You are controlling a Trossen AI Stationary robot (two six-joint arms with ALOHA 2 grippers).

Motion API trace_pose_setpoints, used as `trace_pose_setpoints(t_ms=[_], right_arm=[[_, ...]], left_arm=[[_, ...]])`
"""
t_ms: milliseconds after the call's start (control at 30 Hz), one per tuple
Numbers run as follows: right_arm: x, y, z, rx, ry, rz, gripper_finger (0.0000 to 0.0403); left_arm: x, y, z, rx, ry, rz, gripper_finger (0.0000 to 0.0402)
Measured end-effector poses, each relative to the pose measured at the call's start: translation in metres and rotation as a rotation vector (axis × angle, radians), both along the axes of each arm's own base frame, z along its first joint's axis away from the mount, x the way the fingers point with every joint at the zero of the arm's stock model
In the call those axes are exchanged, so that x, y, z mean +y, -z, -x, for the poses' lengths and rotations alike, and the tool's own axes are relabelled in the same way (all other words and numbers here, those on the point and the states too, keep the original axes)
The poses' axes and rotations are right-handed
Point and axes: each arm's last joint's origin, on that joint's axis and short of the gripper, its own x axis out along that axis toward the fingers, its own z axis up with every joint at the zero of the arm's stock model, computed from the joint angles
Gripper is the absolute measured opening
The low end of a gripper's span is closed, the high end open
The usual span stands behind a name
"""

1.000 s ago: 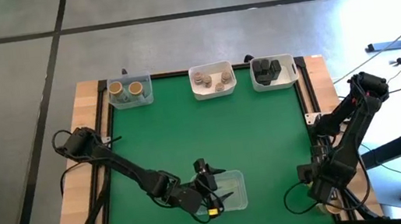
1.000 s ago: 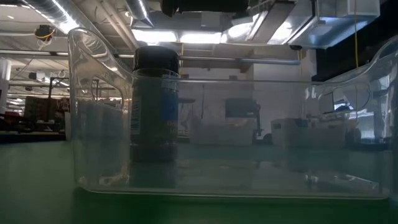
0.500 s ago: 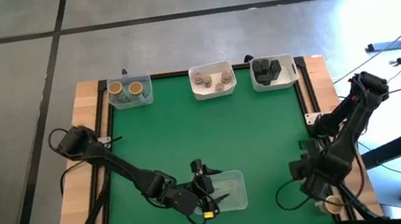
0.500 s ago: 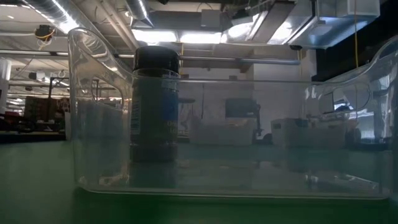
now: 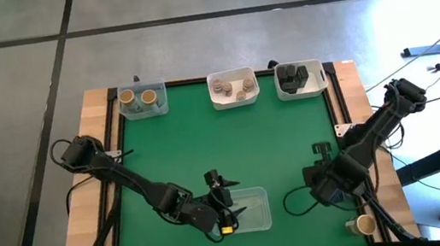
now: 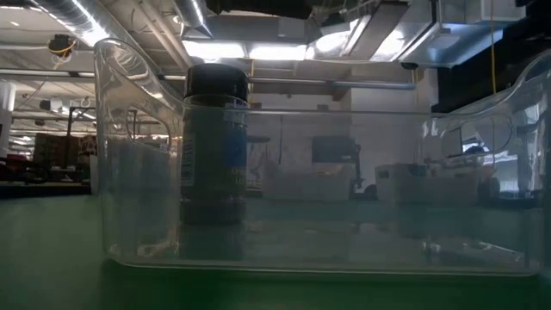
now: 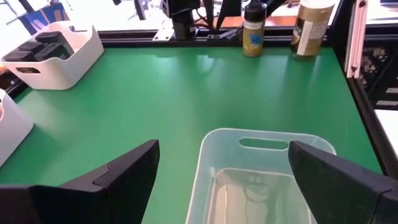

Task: Sort spices by type
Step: Put the black seasoning bottle into the bottom transparent bin

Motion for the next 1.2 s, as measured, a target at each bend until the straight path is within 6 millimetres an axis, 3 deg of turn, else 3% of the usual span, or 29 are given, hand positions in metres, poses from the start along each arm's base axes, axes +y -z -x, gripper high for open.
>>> trace_pose_setpoints(t_ms=[333, 467, 700, 867, 1033, 1200], right_arm=[[-0.003, 0.0, -0.003, 0.024, 0.026, -0.028, 0.0081], [-0.002, 0.0, -0.001, 0.073, 0.064, -0.083, 0.0129], [0.005, -0.001, 0.008, 0.258, 0.201, -0.233, 0.0247], [0.008, 0.0, 0.011, 0.179, 0.149, -0.151, 0.0313], [0.006, 0.0, 0.012, 0.18, 0.156, -0.127, 0.0348], [0.011, -0.001, 0.022, 0.204, 0.119, -0.088, 0.0355]], left_arm=[[0.001, 0.0, 0.0, -0.001, -0.008, 0.01, 0.0339], [0.001, 0.002, 0.0, 0.01, -0.014, 0.014, 0.0339], [0.002, 0.003, 0.0, 0.005, -0.028, 0.038, 0.0339], [0.005, 0.002, -0.002, -0.005, -0.047, 0.058, 0.0339], [0.004, 0.006, -0.004, 0.001, -0.055, 0.066, 0.0339], [0.004, 0.005, -0.003, -0.004, -0.057, 0.074, 0.0339]])
